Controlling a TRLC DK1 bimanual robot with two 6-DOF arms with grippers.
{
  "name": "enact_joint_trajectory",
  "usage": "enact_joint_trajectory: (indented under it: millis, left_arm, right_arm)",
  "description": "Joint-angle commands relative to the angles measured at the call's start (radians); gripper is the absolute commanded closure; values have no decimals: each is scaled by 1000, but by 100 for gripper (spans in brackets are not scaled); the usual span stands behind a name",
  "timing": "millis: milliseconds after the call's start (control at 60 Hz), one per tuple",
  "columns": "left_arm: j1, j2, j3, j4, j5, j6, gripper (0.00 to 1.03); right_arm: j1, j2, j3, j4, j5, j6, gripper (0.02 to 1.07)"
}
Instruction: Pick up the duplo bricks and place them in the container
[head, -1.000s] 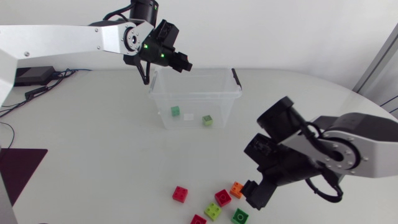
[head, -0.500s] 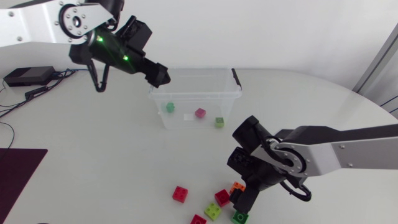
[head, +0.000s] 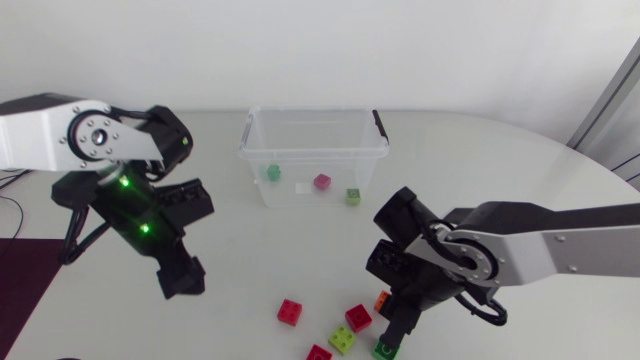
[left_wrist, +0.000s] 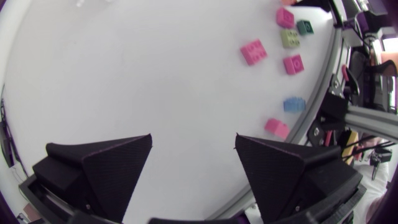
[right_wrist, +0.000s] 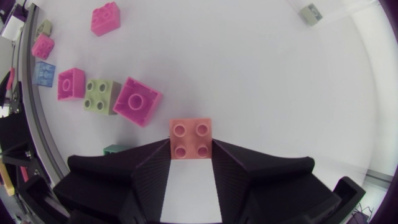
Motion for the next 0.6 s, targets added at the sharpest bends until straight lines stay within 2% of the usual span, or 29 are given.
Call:
enact_joint_trajectory:
  millis: [0, 100, 183, 233, 250, 333, 433, 583]
  left_arm:
    - [-46, 12, -59, -57, 1, 27, 12]
    - [-126, -16, -148, -84, 1, 62, 12]
    - [-160, -138, -230, -49, 1, 201, 12]
    - [-172, -197, -285, 3, -8, 262, 12]
    - [-172, -246, -331, 34, -18, 334, 12]
    - [-183, -407, -455, 129, -11, 509, 12]
    - [-175, -534, -547, 233, 78, 616, 12]
    - [-184, -546, -631, 327, 166, 662, 14]
  right_arm:
    - [-1, -64, 35, -43, 16, -11, 76]
    - [-9, -138, 72, -103, 25, -11, 76]
    - [-9, -184, 96, -138, 25, -12, 76]
    - [-9, -208, 113, -161, 24, -17, 76]
    - [-9, -213, 118, -166, 25, -17, 76]
    - [-10, -242, 132, -189, 24, -18, 75]
    - [-13, -254, 138, -194, 16, -22, 75]
    - [-21, -257, 147, -190, 11, -18, 74]
